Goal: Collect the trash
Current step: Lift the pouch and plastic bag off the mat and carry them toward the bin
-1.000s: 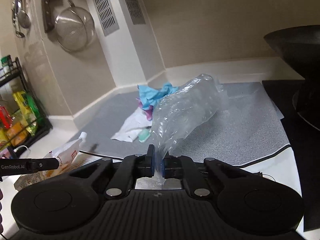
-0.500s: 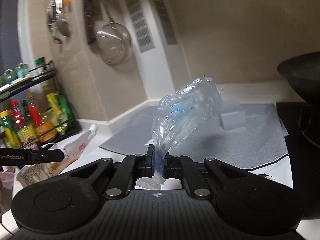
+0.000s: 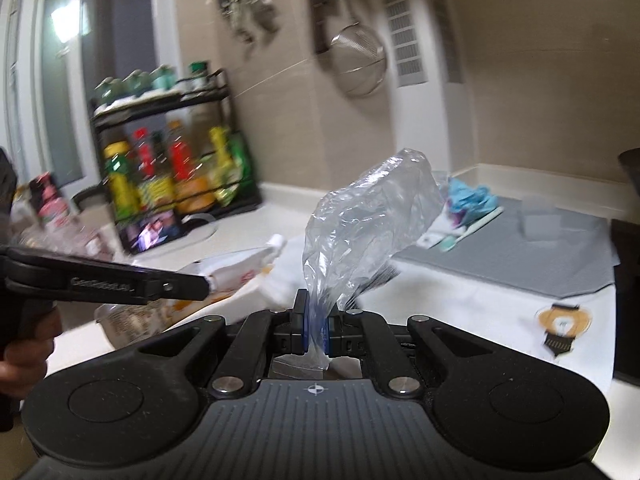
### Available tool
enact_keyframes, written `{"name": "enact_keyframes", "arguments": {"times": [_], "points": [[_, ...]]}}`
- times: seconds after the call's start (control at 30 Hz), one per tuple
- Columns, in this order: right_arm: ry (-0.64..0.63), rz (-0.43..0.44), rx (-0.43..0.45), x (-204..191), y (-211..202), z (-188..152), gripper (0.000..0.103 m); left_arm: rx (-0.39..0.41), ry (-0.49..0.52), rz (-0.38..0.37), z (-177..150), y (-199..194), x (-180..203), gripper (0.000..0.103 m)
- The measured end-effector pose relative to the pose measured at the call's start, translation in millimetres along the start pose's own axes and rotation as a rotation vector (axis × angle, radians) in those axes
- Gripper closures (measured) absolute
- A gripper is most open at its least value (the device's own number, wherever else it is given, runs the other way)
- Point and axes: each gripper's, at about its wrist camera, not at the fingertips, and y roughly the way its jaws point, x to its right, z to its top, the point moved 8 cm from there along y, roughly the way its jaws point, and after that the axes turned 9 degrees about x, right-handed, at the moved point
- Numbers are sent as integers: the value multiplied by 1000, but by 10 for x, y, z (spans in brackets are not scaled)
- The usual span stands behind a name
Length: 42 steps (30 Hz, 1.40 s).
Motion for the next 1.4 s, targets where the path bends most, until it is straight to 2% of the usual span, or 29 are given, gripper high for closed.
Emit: {"name": "enact_keyframes", "arguments": {"times": [0.2,0.47,0.9,1.4], "points": [[-19,55,-82,-272,-171,-302,96,-47,-12,9,-313,-162,-42,80],[-15,81,-180,-448,-210,-574,96,-75,-18,21,-590,-312,-84,80],[-21,84,-310,-478,-172,-1010,96,-162,-42,38,-969,-233,-128,80],[-7,32,-423,-278,-42,-1478,96,-236,-45,56,-1300,-103,-141,80]]}}
